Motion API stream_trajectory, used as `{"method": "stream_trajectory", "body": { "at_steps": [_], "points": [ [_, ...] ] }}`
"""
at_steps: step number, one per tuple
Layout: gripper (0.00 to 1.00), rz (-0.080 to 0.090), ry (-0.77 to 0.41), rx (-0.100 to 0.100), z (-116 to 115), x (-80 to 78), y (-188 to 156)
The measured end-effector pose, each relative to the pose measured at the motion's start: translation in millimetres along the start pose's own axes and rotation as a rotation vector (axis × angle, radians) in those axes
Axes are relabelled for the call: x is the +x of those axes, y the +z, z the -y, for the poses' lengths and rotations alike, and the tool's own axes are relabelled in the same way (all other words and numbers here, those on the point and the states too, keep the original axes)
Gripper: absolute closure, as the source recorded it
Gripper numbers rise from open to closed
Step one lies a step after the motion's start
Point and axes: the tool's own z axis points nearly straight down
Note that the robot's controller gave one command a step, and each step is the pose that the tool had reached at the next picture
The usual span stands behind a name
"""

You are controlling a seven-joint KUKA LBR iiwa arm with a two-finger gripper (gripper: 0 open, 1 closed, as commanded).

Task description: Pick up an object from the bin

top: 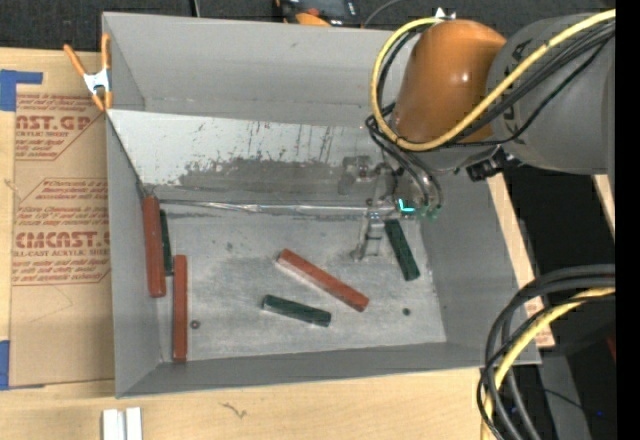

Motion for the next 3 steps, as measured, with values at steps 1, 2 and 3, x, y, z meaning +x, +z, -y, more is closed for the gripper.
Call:
{"method": "stream_trajectory", "body": {
  "at_steps": [1,2,3],
  "points": [
    [0.00,-0.001,0.254,-0.001,-41,68.8,98],
    [1.00,0.005,0.253,-0.001,-40,65.9,93],
    [1.00,0.014,0.268,-0.003,-42,67.0,-55]
  ]
}}
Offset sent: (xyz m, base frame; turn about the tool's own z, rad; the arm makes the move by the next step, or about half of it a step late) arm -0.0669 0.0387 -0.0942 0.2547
